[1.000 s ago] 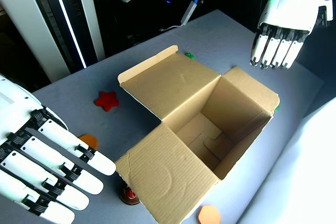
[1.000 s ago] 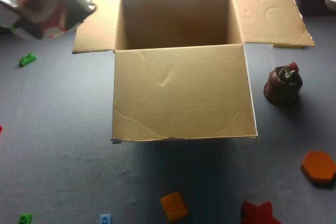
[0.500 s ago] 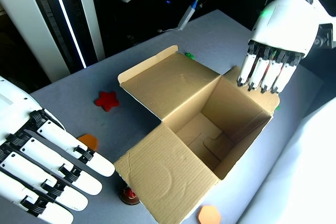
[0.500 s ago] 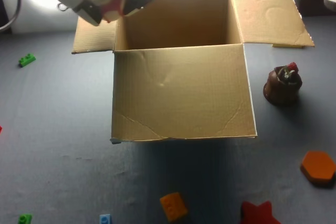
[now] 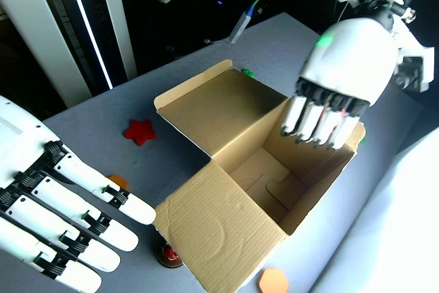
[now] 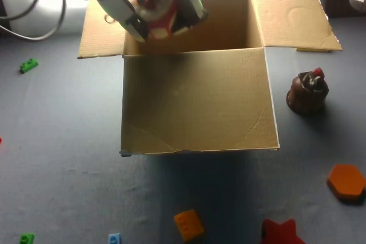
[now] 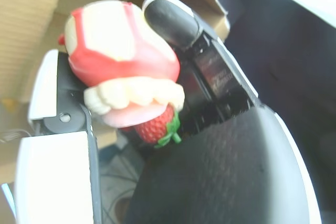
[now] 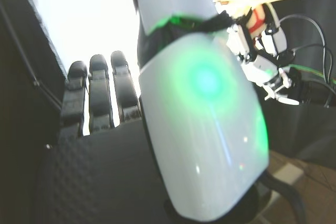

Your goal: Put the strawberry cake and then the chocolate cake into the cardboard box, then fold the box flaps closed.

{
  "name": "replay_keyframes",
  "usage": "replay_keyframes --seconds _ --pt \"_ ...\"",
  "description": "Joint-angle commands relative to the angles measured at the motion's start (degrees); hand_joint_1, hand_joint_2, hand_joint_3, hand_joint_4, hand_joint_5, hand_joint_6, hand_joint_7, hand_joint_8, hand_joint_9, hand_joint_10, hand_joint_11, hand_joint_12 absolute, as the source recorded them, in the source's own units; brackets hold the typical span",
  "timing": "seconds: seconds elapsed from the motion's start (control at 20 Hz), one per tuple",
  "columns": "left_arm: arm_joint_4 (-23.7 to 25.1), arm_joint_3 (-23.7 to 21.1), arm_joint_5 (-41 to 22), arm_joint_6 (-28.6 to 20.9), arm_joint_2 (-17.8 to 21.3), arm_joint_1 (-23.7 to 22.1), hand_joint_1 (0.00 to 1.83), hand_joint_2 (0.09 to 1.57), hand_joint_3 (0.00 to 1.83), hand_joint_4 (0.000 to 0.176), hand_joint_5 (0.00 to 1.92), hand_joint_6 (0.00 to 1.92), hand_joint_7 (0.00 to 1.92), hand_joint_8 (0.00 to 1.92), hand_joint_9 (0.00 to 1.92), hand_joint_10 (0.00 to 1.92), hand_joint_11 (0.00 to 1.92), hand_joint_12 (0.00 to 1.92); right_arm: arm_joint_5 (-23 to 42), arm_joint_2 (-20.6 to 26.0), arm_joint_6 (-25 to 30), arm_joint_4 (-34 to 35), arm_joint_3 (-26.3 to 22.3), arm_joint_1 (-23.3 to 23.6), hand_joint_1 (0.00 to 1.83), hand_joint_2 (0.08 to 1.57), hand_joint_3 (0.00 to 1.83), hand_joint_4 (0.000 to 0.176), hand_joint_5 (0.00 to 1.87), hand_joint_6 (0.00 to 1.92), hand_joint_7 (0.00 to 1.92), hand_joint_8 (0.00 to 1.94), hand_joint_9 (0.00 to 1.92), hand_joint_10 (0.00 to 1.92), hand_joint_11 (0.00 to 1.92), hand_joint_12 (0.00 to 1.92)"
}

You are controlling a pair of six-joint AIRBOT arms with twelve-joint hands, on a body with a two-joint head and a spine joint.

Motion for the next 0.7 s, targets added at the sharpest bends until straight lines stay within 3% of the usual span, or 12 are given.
replay_keyframes --seconds 0.0,0.15,0.2,0.25,0.3,0.35,0.4,0.45,0.55,0.65 --pt "-4.2 0.8 2.0 0.7 0.1 -0.5 1.34 1.17 0.00 0.000 0.75 1.29 0.78 1.19 0.97 1.23 0.90 1.41 5.5 0.7 -0.3 -1.4 0.2 0.8 1.15 1.06 0.01 0.019 0.00 0.00 0.06 0.00 0.06 0.00 0.00 0.21" --pt "-4.4 2.4 2.0 1.1 -1.7 -0.2 1.34 1.18 0.00 0.000 0.67 1.31 0.79 1.22 0.97 1.26 0.90 1.41 7.0 0.6 -0.2 -1.3 0.2 0.7 1.19 1.02 0.00 0.020 0.02 0.00 0.08 0.00 0.11 0.01 0.00 0.40" --pt "-4.4 2.6 2.2 1.4 -2.1 0.0 1.18 1.24 0.00 0.000 0.65 1.43 0.79 1.31 0.86 1.08 0.81 1.47 7.6 0.5 -0.2 -0.8 0.2 0.7 1.19 1.01 0.00 0.014 0.00 0.00 0.09 0.00 0.11 0.01 0.00 0.39" --pt "-4.4 2.6 2.3 1.5 -2.3 0.2 1.14 1.27 0.00 0.000 0.62 1.48 0.77 1.36 0.81 0.98 0.74 1.49 7.8 0.5 -0.2 0.3 0.3 0.7 1.20 1.01 0.00 0.014 0.01 0.00 0.10 0.00 0.12 0.01 0.00 0.43" --pt "-4.4 2.6 2.5 1.5 -2.4 0.4 1.09 1.26 0.00 0.000 0.68 1.42 0.63 0.90 0.74 0.84 0.58 1.47 7.8 0.5 -0.2 1.4 0.5 0.7 1.21 1.00 0.00 0.012 0.02 0.01 0.10 0.00 0.13 0.01 0.00 0.44" --pt "-4.4 2.5 2.6 1.6 -2.4 0.6 1.09 1.21 0.00 0.000 0.57 0.76 0.62 0.56 0.66 0.67 0.43 1.37 7.8 0.4 -0.2 2.1 0.7 0.7 1.18 1.02 0.00 0.011 0.02 0.01 0.10 0.00 0.13 0.01 0.00 0.45" --pt "-4.4 2.5 2.6 1.7 -2.4 0.7 1.10 1.18 0.00 0.000 0.62 0.41 0.68 0.30 0.67 0.51 0.38 1.27 7.8 0.3 -0.2 2.9 1.0 0.7 1.18 1.02 0.00 0.010 0.02 0.00 0.10 0.00 0.12 0.01 0.00 0.41" --pt "-4.4 2.4 2.6 1.7 -2.4 0.8 1.09 1.17 0.00 0.000 0.61 0.20 0.67 0.13 0.68 0.36 0.33 1.22 7.8 0.2 -0.2 3.6 1.3 0.7 1.15 1.02 0.00 0.012 0.02 0.00 0.09 0.00 0.12 0.01 0.00 0.41" --pt "-4.4 2.6 2.6 1.9 -2.4 0.8 1.04 1.14 0.00 0.000 0.59 0.03 0.64 0.01 0.66 0.15 0.22 1.24 7.8 0.0 -0.2 4.8 1.8 0.7 1.14 1.03 0.01 0.005 0.03 0.00 0.12 0.01 0.14 0.01 0.00 0.50" --pt "-4.4 2.7 2.6 2.0 -2.3 0.8 0.92 1.15 0.00 0.000 0.45 0.00 0.51 0.00 0.57 0.06 0.13 1.22 7.2 -0.3 -0.2 5.7 2.3 0.6 1.11 1.04 0.01 0.009 0.04 0.00 0.12 0.00 0.14 0.01 0.00 0.57"
